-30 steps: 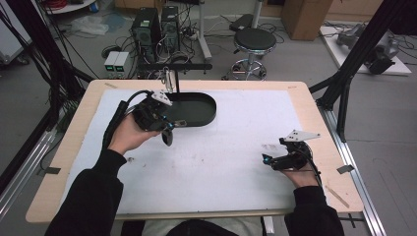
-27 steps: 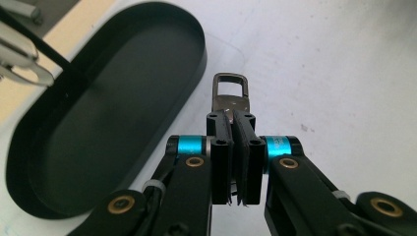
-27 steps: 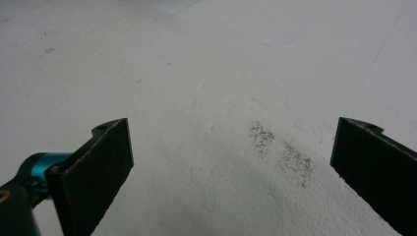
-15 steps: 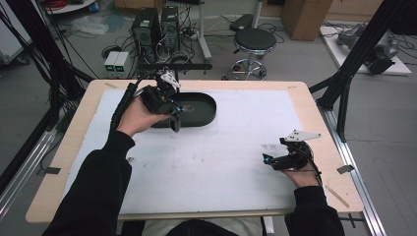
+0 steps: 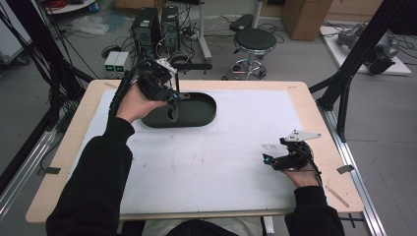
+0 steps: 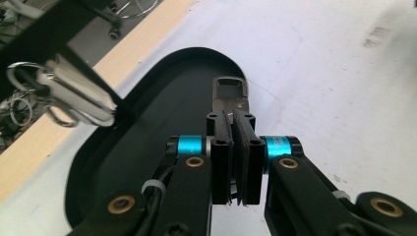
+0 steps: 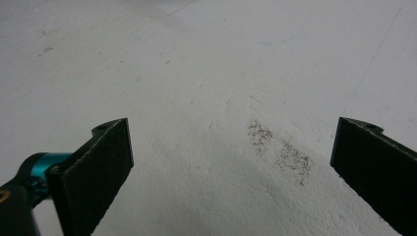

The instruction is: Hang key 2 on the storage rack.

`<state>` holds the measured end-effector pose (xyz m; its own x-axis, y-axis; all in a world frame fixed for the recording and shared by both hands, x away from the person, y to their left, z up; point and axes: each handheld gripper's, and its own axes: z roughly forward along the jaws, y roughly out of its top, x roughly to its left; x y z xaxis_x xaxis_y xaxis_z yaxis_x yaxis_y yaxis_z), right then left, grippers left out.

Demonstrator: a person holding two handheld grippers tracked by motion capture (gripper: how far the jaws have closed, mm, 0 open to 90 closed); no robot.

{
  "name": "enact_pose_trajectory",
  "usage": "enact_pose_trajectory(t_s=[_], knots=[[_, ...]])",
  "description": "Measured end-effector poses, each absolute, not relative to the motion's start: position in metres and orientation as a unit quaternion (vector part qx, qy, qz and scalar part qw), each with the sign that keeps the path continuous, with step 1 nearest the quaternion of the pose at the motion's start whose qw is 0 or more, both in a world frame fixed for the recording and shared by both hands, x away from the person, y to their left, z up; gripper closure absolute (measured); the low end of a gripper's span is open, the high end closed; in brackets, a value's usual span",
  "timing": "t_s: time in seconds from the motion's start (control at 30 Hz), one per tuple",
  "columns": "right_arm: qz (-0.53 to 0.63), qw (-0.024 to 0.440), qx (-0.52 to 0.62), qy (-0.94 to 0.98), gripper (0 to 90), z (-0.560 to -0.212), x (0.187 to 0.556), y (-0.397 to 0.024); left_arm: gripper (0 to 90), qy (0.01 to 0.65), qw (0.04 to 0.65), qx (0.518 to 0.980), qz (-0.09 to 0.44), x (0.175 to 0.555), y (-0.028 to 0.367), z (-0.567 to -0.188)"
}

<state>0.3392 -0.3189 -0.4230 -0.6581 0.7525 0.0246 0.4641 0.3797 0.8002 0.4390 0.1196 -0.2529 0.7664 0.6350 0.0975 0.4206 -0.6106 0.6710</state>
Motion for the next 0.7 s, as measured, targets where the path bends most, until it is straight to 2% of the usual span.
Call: enact_pose_trajectory(t_s=[0.7], knots=[[0.414,0.175,0.375,0.811,1.7,-0.422,0.339,-0.32,86.1,0.327,0.342,0.857,0.202,0.475,0.117,-0.226]])
